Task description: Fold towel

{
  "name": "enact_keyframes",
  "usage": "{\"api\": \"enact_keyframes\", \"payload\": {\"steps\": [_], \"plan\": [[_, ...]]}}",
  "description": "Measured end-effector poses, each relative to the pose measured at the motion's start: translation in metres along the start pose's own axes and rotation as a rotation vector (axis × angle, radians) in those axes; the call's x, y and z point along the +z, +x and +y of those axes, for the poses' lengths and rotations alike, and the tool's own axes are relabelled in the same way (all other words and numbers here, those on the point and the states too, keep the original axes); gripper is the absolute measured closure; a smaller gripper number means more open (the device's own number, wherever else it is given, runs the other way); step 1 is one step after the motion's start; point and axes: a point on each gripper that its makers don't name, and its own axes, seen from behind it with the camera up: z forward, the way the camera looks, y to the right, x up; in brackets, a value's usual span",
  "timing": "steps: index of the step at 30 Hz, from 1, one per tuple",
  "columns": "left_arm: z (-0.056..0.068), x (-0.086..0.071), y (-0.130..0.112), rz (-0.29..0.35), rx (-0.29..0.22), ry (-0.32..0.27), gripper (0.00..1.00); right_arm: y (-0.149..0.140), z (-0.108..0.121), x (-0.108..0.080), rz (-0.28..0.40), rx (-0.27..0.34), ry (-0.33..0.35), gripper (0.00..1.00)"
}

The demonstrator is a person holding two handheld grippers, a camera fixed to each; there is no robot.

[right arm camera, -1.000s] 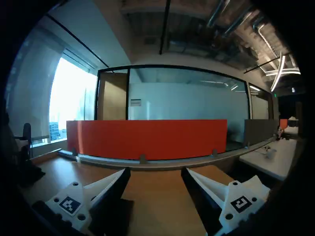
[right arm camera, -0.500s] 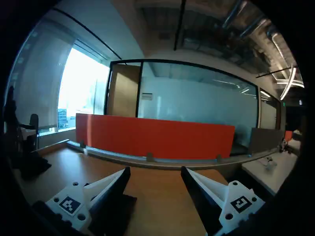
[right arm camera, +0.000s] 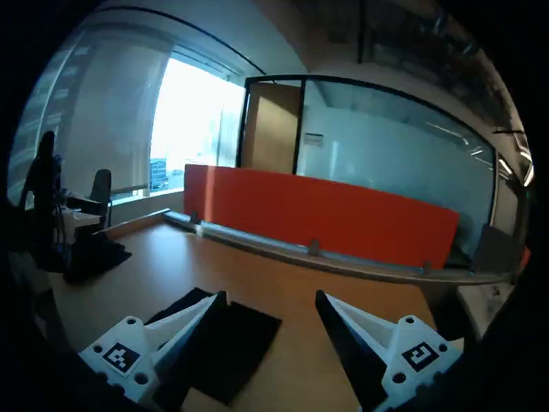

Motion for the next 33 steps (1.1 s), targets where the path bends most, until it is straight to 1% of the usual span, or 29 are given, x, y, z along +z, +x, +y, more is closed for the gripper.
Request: {"api": "enact_keyframes", "payload": {"steps": [8,15,21,27,33], "plan": [[0.012,0.005,-0.034,-0.059,0.016,-0.027,0.04,-0.029,-0.02,0.013,-0.068,-0.024,0.08,0.0],[0.026,0.012,-0.075,-0.123,0.038,-0.052,0.04,-0.07,-0.034,0.023,-0.129,-0.046,0.134,0.0],[0.04,0.019,-0.112,-0.183,0.068,-0.084,0.04,-0.107,-0.043,0.029,-0.186,-0.081,0.171,0.0],[0.055,0.027,-0.146,-0.236,0.091,-0.126,0.04,-0.141,-0.048,0.035,-0.242,-0.1,0.198,0.0],[0.062,0.035,-0.174,-0.284,0.104,-0.158,0.04,-0.172,-0.056,0.042,-0.291,-0.114,0.224,0.0]]}}
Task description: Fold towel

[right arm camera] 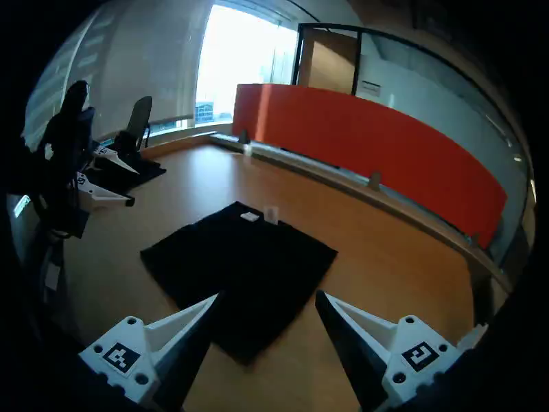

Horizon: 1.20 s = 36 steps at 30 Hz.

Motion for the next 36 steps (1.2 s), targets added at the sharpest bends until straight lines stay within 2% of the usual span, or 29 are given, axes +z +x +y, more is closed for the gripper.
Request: {"api": "enact_keyframes", "payload": {"steps": [8,18,31,36], "plan": [[0.007,0.021,-0.032,-0.069,0.001,-0.035,0.04,-0.038,-0.012,0.022,-0.077,-0.012,0.03,0.0],[0.027,0.043,-0.07,-0.158,0.037,-0.113,0.04,-0.077,-0.028,0.039,-0.156,-0.006,0.074,0.0],[0.041,0.054,-0.104,-0.262,0.053,-0.169,0.04,-0.113,-0.033,0.045,-0.247,-0.001,0.107,0.03],[0.044,0.056,-0.11,-0.282,0.049,-0.173,0.05,-0.12,-0.037,0.041,-0.276,0.006,0.129,0.13]]}}
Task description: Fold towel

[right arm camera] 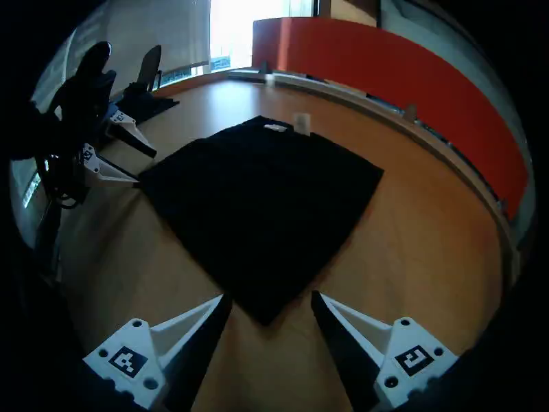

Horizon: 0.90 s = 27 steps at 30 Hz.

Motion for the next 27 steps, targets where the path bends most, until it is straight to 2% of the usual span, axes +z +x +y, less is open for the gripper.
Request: {"api": "enact_keyframes", "payload": {"steps": [5,7,11,17,21,27], "plan": [[0.006,0.002,-0.001,-0.011,0.009,-0.013,0.09,-0.004,-0.004,0.0,-0.015,0.002,0.017,0.2],[0.008,0.002,-0.001,-0.017,0.008,-0.019,0.15,-0.004,-0.005,0.0,-0.018,0.007,0.024,0.23],[0.01,0.003,-0.001,-0.024,0.003,-0.024,0.21,-0.004,-0.005,0.001,-0.023,0.013,0.031,0.3],[0.012,0.004,0.0,-0.028,0.0,-0.023,0.3,-0.003,-0.005,0.002,-0.026,0.006,0.038,0.49],[0.014,0.004,0.0,-0.032,-0.005,-0.019,0.44,-0.003,-0.006,0.002,-0.025,-0.001,0.044,0.54],[0.015,0.005,0.001,-0.038,-0.015,-0.009,0.7,-0.002,-0.009,0.003,-0.026,-0.01,0.052,0.72]]}}
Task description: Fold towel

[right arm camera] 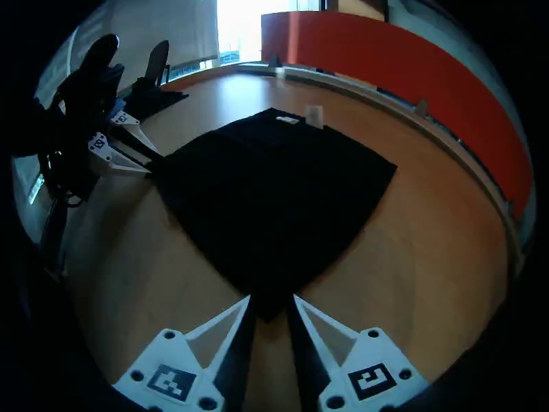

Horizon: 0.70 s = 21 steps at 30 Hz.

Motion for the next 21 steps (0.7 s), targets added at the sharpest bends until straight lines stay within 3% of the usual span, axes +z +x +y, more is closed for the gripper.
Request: {"api": "enact_keyframes", "payload": {"steps": [4,10,21], "plan": [[-0.001,0.001,0.001,-0.003,-0.009,0.01,0.8,0.0,-0.001,0.0,-0.001,0.005,-0.001,0.82],[0.002,0.0,0.003,-0.008,-0.014,0.01,0.86,0.0,-0.001,-0.004,0.006,0.007,-0.013,0.84],[0.008,-0.018,0.021,0.017,-0.064,0.008,0.86,0.018,0.006,-0.025,0.05,0.045,-0.023,0.84]]}}
